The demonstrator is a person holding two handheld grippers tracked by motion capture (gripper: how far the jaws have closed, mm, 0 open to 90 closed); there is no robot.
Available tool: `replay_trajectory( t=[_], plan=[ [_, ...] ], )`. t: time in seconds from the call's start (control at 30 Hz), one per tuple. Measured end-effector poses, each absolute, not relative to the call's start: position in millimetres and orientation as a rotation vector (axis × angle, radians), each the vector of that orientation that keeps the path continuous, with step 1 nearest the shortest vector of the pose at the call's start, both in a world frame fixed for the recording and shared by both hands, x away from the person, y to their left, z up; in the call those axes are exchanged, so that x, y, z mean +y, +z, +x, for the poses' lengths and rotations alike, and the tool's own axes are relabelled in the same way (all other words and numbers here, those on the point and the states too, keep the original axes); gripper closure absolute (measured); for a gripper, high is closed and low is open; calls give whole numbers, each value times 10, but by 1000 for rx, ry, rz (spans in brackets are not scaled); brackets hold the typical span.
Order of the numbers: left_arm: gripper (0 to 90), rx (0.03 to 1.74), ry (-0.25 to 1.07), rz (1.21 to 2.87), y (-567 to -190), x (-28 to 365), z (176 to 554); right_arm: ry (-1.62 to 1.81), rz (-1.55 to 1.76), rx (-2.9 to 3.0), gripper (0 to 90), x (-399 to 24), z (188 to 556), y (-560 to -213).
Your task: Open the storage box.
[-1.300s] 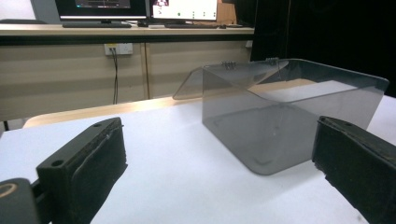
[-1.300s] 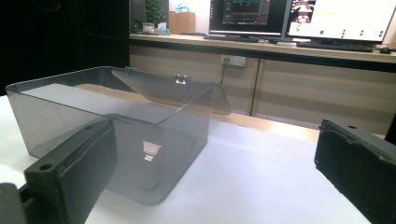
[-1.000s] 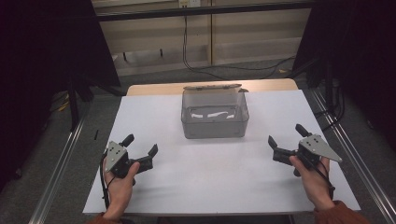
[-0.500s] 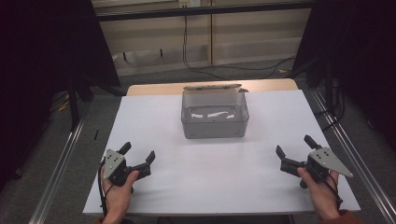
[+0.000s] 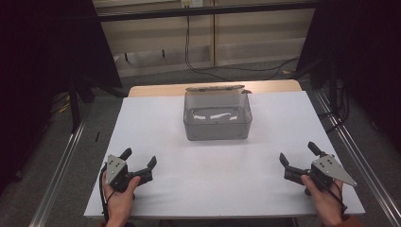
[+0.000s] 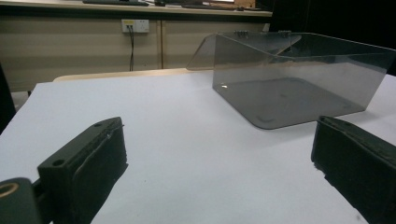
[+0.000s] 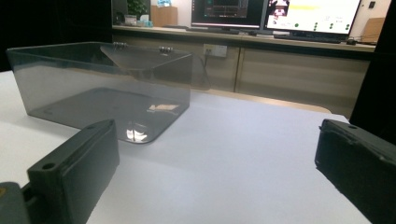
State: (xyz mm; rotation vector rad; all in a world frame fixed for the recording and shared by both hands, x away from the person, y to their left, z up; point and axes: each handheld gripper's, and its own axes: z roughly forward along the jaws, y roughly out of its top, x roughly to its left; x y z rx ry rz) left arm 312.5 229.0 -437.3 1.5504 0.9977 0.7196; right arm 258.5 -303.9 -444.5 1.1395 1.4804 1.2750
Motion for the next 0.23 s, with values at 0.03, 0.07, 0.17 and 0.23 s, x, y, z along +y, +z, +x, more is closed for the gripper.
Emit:
replay_trajectory(
  t=[0.03,0.07,0.17,0.23],
  plan=[
    [32,989,721,1554,-4371,2286,3130,1271,1144,1478,0,-3041,2587,-4446],
    [32,986,720,1553,-4367,2286,3137,1270,1153,1479,0,-3041,2594,-4449],
    [32,993,724,1540,-4363,2293,3148,1271,1149,1484,0,-3025,2625,-4455],
    [32,997,716,1541,-4366,2303,3148,1275,1138,1491,0,-3007,2637,-4457]
  ],
)
